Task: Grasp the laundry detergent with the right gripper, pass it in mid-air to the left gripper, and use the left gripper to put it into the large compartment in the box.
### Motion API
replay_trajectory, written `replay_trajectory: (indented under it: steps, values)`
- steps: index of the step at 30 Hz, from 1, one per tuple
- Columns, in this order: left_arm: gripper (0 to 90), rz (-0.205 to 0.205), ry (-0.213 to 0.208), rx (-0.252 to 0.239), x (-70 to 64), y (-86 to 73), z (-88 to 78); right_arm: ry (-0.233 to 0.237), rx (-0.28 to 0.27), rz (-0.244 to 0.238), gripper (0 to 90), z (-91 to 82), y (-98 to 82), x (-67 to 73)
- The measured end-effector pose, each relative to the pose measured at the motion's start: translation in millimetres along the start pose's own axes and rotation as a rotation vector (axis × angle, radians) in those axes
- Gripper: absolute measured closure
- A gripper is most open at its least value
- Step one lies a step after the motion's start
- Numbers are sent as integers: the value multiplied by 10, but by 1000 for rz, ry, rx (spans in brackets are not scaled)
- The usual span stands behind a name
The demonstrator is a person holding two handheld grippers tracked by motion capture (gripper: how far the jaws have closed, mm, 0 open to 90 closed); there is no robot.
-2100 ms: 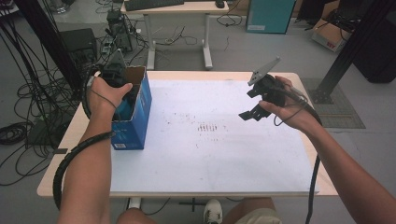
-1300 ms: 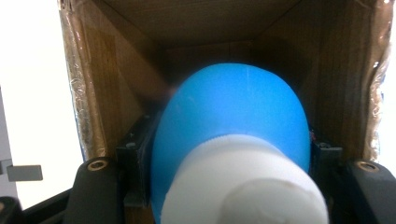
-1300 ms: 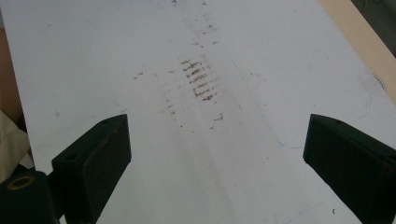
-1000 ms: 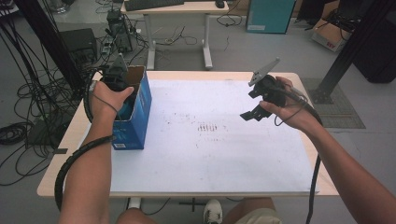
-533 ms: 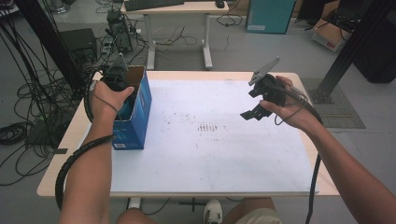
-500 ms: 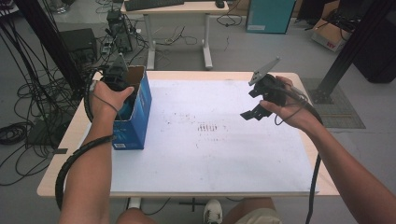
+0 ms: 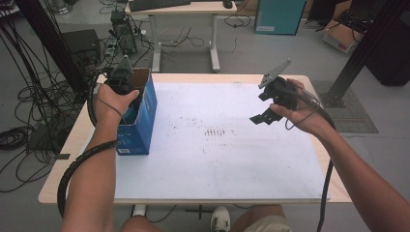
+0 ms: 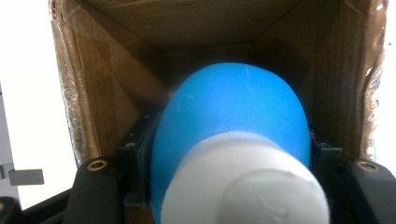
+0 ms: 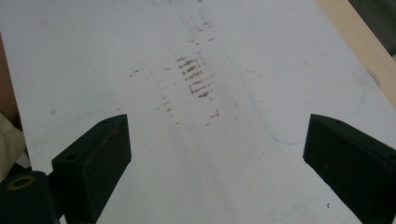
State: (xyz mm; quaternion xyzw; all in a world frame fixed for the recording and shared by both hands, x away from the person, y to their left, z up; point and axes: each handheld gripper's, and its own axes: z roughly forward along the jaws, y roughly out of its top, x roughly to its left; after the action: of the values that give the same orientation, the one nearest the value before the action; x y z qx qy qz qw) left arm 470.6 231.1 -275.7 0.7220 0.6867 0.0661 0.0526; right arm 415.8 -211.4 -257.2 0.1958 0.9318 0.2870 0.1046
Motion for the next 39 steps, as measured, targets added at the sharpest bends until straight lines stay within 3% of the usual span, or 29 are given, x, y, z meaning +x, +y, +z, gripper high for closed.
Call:
replay_trajectory:
  steps: [39]
  values:
    - [357,2,-1,-2,2,-15,-3,-4,3,5,76,0,11,18]
